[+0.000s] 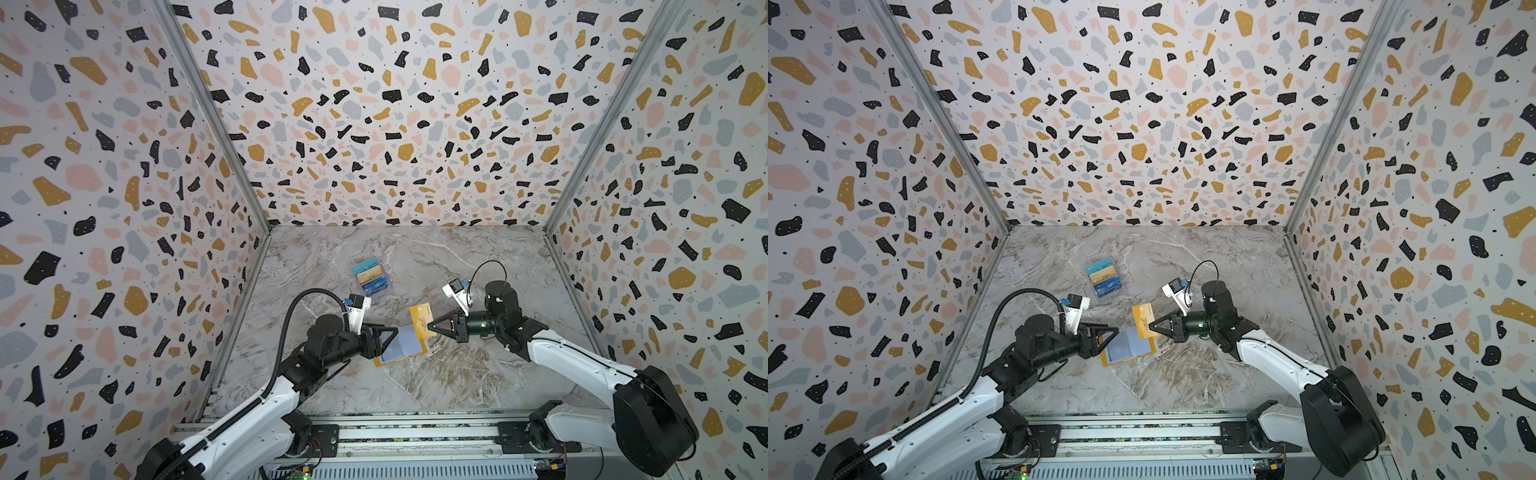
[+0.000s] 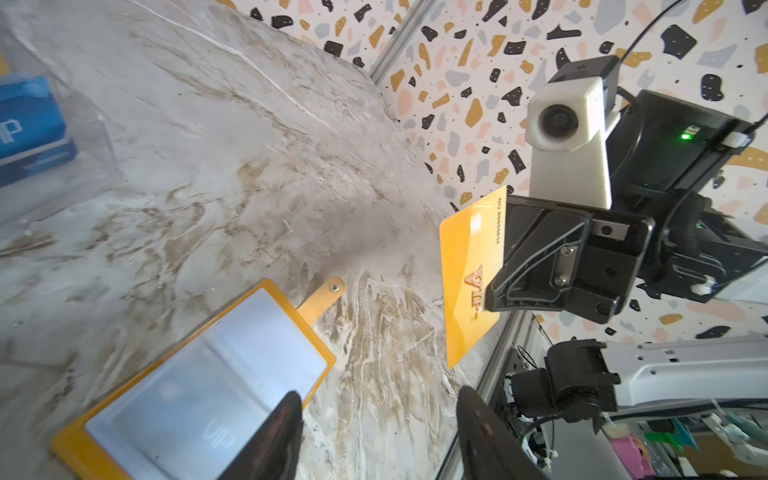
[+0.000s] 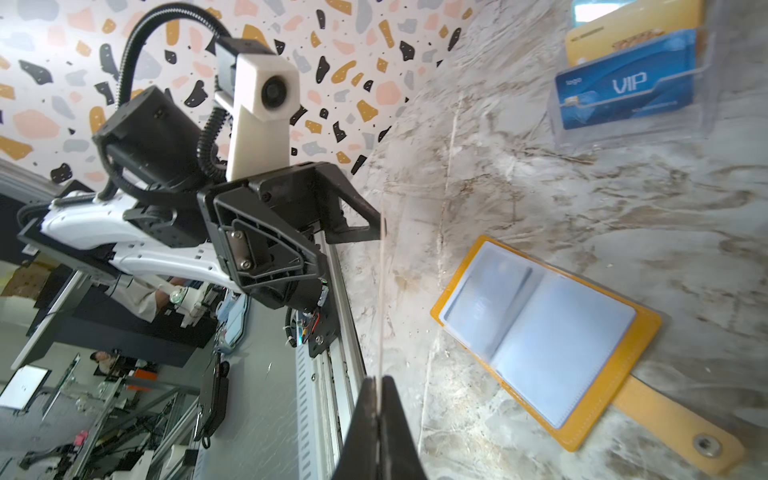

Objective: Take the credit cards out of the card holder

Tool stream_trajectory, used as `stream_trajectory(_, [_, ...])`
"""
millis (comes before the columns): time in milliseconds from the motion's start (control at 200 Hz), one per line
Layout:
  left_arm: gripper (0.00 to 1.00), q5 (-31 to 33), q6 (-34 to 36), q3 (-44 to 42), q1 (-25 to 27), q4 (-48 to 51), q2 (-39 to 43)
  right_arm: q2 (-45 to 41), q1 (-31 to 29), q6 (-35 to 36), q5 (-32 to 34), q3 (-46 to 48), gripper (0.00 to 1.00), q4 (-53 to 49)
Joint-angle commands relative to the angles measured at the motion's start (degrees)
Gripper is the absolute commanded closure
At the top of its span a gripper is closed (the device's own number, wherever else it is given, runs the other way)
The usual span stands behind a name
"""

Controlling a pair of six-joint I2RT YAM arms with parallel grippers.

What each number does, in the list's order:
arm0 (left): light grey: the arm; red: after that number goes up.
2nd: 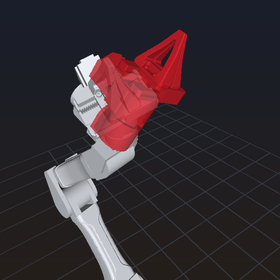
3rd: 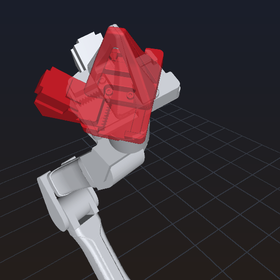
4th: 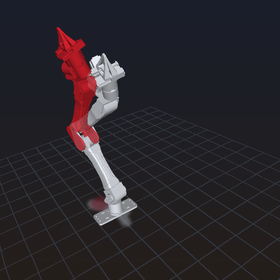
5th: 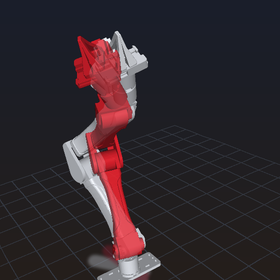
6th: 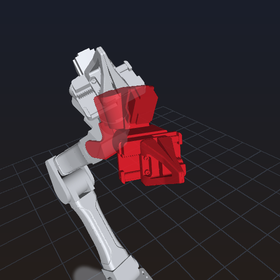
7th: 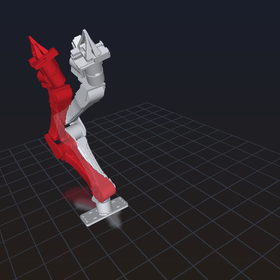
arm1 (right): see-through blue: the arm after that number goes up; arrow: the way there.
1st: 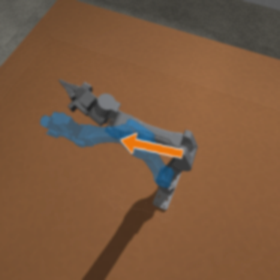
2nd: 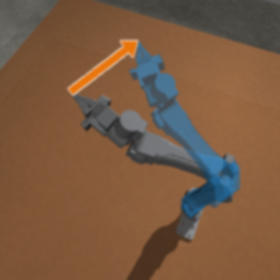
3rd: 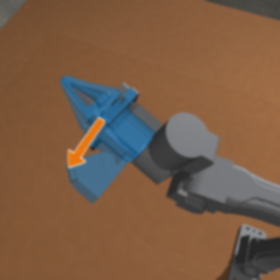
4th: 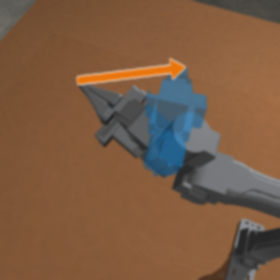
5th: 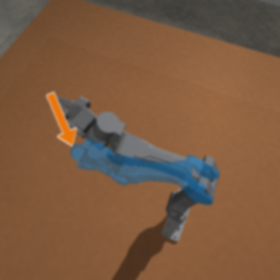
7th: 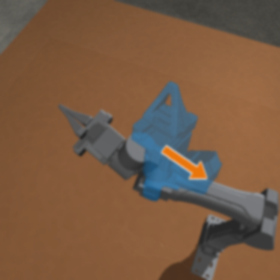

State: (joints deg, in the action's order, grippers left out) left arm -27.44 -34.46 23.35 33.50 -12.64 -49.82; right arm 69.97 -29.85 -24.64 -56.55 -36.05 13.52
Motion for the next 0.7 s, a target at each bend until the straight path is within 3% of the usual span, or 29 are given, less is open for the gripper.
stream_trajectory(0, [0.41,-7.1,1.9,2.4,-0.2,-1.3,-0.8,-1.7,0.2,3.4,-4.8,-0.4,1.00,-0.1])
stream_trajectory(300, [0.47,-14.3,4.3,6.2,-0.2,-1.4,-3.1,-1.7,0.2,8.2,-10.9,-2.3,1.00,-3.6])
stream_trajectory(691, [0.53,-19.2,8.2,9.4,-0.2,1.7,-6.2,0.0,-0.2,11.9,-14.4,-4.1,1.00,-7.1])
